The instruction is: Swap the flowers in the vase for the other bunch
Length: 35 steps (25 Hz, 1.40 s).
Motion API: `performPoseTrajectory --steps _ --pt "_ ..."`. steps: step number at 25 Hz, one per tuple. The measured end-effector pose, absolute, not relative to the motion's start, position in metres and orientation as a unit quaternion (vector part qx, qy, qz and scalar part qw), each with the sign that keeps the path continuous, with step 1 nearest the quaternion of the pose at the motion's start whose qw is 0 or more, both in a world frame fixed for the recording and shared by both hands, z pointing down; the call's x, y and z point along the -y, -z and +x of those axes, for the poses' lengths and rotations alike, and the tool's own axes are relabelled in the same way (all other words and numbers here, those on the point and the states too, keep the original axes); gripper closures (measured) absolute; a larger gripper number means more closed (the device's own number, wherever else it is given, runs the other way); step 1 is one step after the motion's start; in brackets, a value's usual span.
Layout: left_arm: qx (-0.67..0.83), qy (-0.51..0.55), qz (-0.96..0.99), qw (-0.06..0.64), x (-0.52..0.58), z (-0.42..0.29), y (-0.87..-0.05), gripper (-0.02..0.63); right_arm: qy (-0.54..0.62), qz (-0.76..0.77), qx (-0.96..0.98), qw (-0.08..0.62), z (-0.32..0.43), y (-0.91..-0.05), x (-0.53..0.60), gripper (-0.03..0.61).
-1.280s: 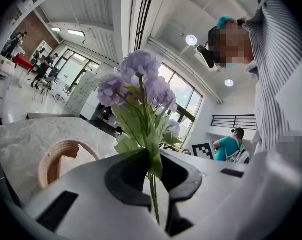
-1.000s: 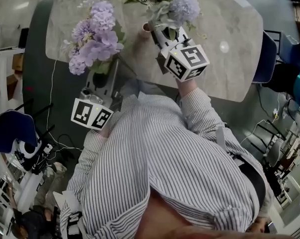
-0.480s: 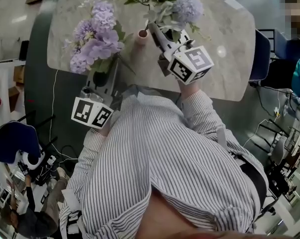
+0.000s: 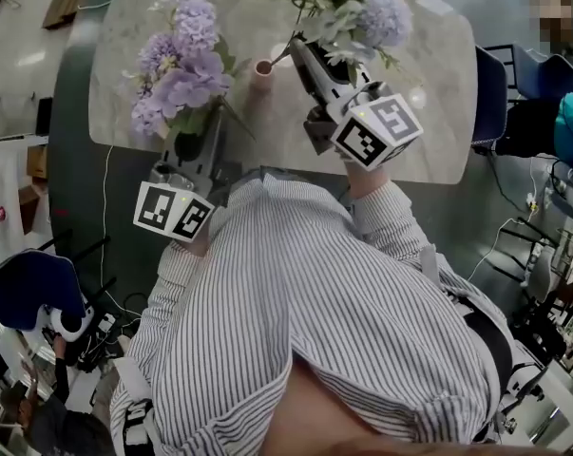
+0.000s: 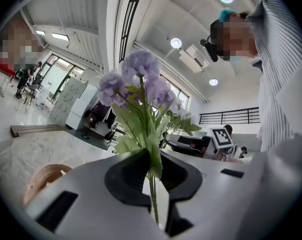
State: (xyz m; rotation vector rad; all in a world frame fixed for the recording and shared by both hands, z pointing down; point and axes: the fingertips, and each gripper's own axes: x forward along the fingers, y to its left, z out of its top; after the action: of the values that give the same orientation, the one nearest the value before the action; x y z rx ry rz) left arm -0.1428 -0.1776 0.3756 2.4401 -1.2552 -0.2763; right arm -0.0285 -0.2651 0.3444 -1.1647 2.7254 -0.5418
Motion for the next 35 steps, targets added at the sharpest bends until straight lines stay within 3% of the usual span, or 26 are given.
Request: performPoseTrajectory --steps 17,35 --pt "0.392 0.1 0.904 0.135 0.19 -0.1 -0.35 0.568 0.163 -0.452 -0.873 0.084 0.06 -0.321 0.221 0.541" --pt "0.363 0.089 0.922 0.104 0.247 -0.089 -0.348 0.568 0.191 -0.509 -0.837 0.067 0.087 -0.349 0.22 0.541"
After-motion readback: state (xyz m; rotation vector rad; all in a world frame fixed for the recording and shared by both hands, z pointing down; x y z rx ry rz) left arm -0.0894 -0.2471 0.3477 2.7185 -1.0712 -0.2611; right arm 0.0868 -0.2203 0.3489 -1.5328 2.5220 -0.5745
